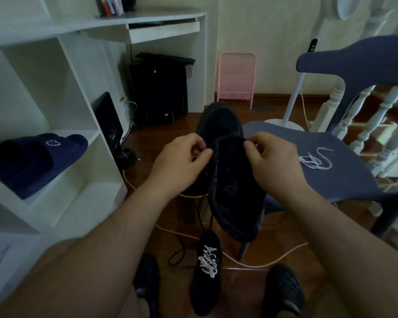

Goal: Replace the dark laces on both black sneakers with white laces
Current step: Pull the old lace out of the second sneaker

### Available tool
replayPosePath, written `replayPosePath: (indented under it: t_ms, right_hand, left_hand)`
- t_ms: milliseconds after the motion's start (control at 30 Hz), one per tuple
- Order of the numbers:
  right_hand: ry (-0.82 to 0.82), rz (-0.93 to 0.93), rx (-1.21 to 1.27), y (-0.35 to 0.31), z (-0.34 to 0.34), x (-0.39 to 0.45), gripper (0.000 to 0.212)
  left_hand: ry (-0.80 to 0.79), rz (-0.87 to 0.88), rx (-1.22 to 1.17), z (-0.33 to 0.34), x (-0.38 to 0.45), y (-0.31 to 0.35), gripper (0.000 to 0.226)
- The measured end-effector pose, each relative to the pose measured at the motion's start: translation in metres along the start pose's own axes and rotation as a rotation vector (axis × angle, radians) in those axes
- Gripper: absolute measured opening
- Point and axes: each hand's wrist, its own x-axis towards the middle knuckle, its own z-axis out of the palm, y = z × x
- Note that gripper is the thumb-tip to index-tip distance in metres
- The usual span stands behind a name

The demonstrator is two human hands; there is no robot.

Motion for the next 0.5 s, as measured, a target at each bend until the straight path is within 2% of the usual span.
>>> replayPosePath:
  t_ms: [133, 233, 300, 367, 433, 467, 500]
  right_hand:
    - [-0.004, -0.052, -0.019, -0.004, 0.000, -0.001, 0.018]
    - [0.005, -0.041, -0.040, 0.002, -0.003, 0.002, 0.020]
    - [0.023, -0.004, -0.026, 0.006, -0.007, 0.004, 0.021]
    - [0.036, 0.024, -0.010, 0.009, -0.011, 0.005, 0.021]
    - [0.023, 0.030, -0.010, 0.009, -0.012, 0.004, 0.020]
    - [0.014, 0.031, -0.013, 0.008, -0.012, 0.004, 0.020]
    - [0.010, 0.032, -0.019, 0.008, -0.010, 0.003, 0.020]
  left_hand:
    - [0.011, 0.046, 0.126, 0.003, 0.001, 0.000, 0.016]
    - [0.012, -0.191, 0.262, -0.007, 0.007, -0.014, 0.019]
    - [-0.162, -0.409, 0.381, -0.021, 0.013, -0.034, 0.026]
    - [-0.348, -0.525, 0.412, -0.029, 0.013, -0.052, 0.027]
    - [-0.336, -0.496, 0.374, -0.028, 0.012, -0.059, 0.017]
    - [-0.264, -0.438, 0.310, -0.026, 0.013, -0.058, 0.007]
    - [-0.168, -0.358, 0.214, -0.022, 0.013, -0.053, 0.005]
